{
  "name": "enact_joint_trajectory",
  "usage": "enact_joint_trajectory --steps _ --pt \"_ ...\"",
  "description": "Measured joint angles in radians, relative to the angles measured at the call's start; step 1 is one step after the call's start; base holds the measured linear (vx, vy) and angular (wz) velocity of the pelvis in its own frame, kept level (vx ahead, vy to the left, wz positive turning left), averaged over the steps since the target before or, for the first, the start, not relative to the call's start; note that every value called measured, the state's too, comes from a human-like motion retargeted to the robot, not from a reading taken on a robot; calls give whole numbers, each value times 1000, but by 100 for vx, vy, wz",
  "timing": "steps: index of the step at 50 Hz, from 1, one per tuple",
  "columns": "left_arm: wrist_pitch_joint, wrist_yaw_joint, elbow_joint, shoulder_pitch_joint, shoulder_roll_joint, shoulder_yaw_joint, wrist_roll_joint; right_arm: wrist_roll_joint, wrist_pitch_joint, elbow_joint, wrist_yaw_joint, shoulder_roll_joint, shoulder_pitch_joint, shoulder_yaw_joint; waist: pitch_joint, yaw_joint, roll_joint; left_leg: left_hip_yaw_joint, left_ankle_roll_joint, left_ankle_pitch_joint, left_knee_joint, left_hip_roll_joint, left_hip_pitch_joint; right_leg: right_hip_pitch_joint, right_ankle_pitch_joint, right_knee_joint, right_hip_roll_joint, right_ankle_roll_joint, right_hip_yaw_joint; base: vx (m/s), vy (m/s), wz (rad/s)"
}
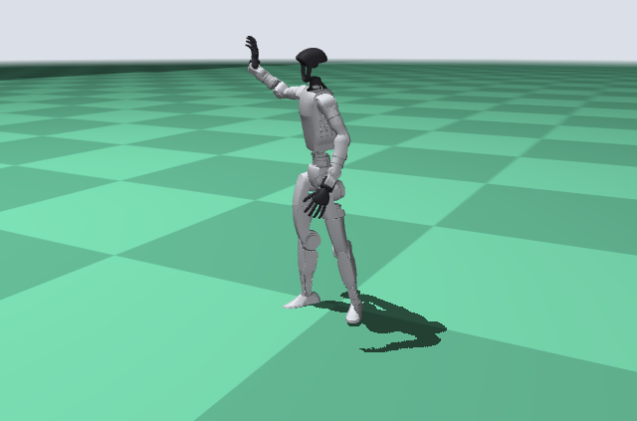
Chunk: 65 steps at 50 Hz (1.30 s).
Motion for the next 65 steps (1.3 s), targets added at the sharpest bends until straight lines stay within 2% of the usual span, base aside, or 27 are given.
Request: enact_joint_trajectory --steps 5,8,11,15,18,22,25,30,35,37,40,42,48,50,52,54,61,65 --pt "-35 -48 5 1 27 -28 43 -259 -16 -173 113 -16 115 83 2 12 -7 30 5 1 14 3 8 1 14 -12 13 0 25 -2 -4 -33" --pt "-69 -87 5 6 39 -32 90 -471 -46 -280 223 -63 131 146 -2 21 -7 41 3 3 24 10 8 4 24 -22 22 0 31 -3 -6 -21" --pt "-92 -107 1 -1 47 -33 116 -578 -73 -327 283 -92 112 189 -6 32 -8 39 0 4 31 14 5 6 29 -28 24 0 27 0 0 0" --pt "-81 -82 -12 -33 52 -33 91 -499 -41 -267 240 -62 63 210 -8 51 -12 16 -3 2 28 10 -5 8 25 -28 12 0 7 -1 5 31" --pt "-53 -43 -33 -63 50 -33 39 -300 -3 -179 141 2 10 177 -8 68 -17 -15 -2 1 17 2 -15 8 16 -20 -5 0 -17 0 10 53" --pt "-25 -2 -64 -90 46 -35 -27 -45 -8 -105 15 85 -63 95 -8 94 -23 -58 -3 0 2 -8 -27 8 1 -7 -28 0 -50 0 9 57" --pt "-15 0 -74 -100 49 -41 -44 23 -21 -85 -17 115 -94 67 -5 111 -32 -88 -5 1 -5 -14 -37 8 -9 4 -43 0 -75 -1 6 53" --pt "-26 -42 -53 -97 63 -64 -5 -132 -34 -165 58 112 -97 186 -2 139 -47 -125 -7 1 -2 -18 -54 8 -20 15 -60 0 -105 -1 2 40" --pt "-55 -108 -18 -63 74 -72 77 -393 -77 -278 254 52 -181 405 -9 165 -54 -154 -13 1 10 -12 -74 7 -24 18 -66 0 -131 -1 -1 31" --pt "-61 -120 -7 -50 76 -70 93 -428 -94 -279 300 42 -226 464 -12 177 -56 -169 -17 2 13 -11 -84 8 -26 18 -70 0 -146 0 1 42" --pt "-50 -113 9 -45 69 -66 89 -367 -93 -226 302 60 -288 513 -15 189 -54 -203 -20 4 12 -13 -100 11 -32 20 -82 0 -177 1 4 60" --pt "-32 -91 18 -51 62 -66 70 -263 -73 -162 253 89 -315 504 -14 197 -52 -231 -20 6 7 -19 -111 15 -37 22 -94 0 -204 1 6 76" --pt "17 -9 24 -70 49 -49 4 15 -20 -6 45 157 -359 367 -3 225 -54 -320 -23 19 -27 -47 -129 33 -60 41 -136 0 -284 2 7 80" --pt "45 -45 26 -64 55 -31 47 -123 97 49 102 125 -350 374 1 235 -64 -343 -21 24 -40 -55 -129 38 -66 51 -147 0 -304 1 5 62" --pt "35 -25 20 -58 48 -25 25 -103 70 16 87 139 -355 375 8 242 -62 -359 -23 29 -51 -61 -127 42 -72 58 -155 0 -318 1 3 45" --pt "11 -5 18 -46 46 -28 5 -80 -6 -46 58 153 -348 403 12 248 -60 -369 -27 33 -60 -63 -126 45 -75 62 -158 0 -328 0 1 30" --pt "-40 -97 27 7 54 -49 102 -460 -75 -208 296 53 -414 693 7 276 -62 -384 -35 38 -59 -60 -136 44 -76 64 -157 0 -344 0 0 3" --pt "-55 -118 24 10 47 -50 139 -528 -97 -180 350 9 -491 808 4 291 -56 -411 -40 39 -52 -62 -150 50 -78 62 -163 0 -371 0 2 35"
